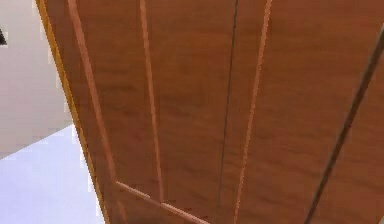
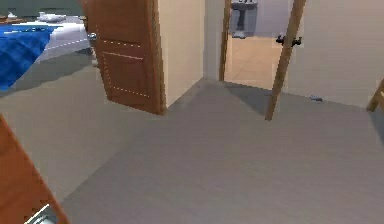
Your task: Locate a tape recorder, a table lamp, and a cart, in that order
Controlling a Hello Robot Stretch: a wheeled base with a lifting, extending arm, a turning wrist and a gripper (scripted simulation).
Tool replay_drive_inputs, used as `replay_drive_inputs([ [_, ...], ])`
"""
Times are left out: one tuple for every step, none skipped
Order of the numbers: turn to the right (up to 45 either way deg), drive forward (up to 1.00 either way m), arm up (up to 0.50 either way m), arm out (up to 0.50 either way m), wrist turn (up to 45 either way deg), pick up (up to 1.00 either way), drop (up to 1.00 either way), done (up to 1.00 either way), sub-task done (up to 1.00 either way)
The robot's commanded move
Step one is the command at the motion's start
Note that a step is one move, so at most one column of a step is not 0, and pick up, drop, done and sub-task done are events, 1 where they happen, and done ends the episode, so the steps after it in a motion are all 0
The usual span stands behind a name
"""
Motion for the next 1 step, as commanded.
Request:
replay_drive_inputs([
  [-45.0, 0.00, 0.00, 0.00, 0.0, 0.00, 0.00, 0.00, 0.00],
])
